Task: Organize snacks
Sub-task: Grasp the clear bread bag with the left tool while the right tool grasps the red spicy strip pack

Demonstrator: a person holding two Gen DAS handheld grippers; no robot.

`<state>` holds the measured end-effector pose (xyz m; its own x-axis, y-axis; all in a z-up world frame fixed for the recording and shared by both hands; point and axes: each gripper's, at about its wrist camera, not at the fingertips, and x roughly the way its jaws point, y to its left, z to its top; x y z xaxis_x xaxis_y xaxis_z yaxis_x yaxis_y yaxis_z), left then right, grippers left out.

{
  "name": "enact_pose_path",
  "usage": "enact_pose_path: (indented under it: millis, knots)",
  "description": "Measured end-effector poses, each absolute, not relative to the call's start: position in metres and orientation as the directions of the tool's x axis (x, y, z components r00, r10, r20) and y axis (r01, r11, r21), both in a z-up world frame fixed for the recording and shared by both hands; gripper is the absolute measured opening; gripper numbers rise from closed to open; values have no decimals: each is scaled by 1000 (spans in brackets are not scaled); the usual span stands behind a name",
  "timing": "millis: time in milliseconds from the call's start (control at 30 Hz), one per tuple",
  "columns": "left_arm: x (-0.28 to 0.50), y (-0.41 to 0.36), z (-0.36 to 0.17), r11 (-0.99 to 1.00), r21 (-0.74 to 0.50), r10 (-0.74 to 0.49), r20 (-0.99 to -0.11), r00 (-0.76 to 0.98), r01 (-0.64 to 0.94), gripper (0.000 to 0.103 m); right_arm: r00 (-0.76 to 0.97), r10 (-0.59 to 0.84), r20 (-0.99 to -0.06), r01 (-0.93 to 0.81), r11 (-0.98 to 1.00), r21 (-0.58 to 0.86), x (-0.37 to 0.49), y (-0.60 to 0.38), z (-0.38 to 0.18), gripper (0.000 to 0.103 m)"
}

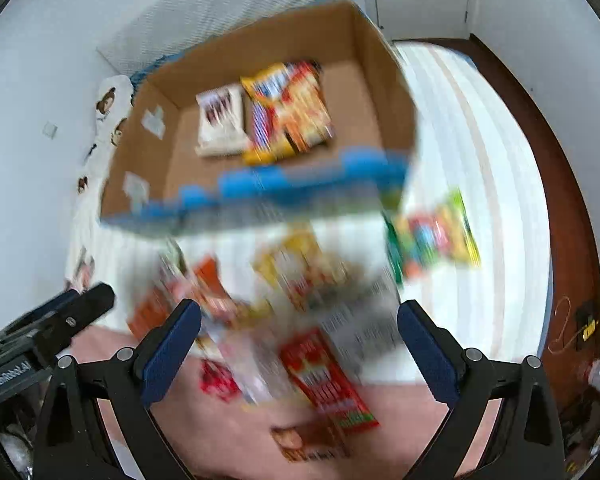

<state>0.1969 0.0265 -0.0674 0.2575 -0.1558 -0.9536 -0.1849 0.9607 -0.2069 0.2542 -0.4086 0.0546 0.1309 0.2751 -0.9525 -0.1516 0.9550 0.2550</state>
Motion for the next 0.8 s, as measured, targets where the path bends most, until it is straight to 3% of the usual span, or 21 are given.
enact_pose_path:
  millis: [33, 167, 367, 400, 433, 500, 733, 800]
  knots:
    - [188, 16, -88, 958, -227, -192, -962, 197, -176, 98, 121, 271, -955, -142, 957, 253, 243, -416, 45, 99]
    - [178, -21, -148, 957, -249, -246, -969, 40, -152, 84, 38, 263, -964, -96, 961, 259, 212, -443, 0, 74]
    - [193, -42, -211, 957, -206, -224, -972, -69, -202, 83, 0, 277, -961, -86, 957, 276, 188, -464, -38, 74]
    - [194, -44, -217, 958, -202, -220, -973, -69, -205, 68, -1, 268, -964, -98, 959, 266, 185, -465, -42, 74]
    - [195, -45, -220, 957, -206, -223, -973, -66, -203, 60, -2, 263, -965, -110, 959, 262, 183, -464, -44, 74]
    - [193, -44, -221, 962, -194, -206, -977, -47, -190, 53, -10, 253, -967, -136, 958, 252, 180, -461, -50, 74]
    - [160, -19, -214, 992, -57, -60, -998, -27, -114, 50, -11, 188, -982, -303, 935, 183, 175, -422, -71, 74]
    - [150, -8, -216, 993, -32, -35, -999, -28, -115, 51, -2, 110, -994, -380, 919, 103, 170, -403, -83, 74]
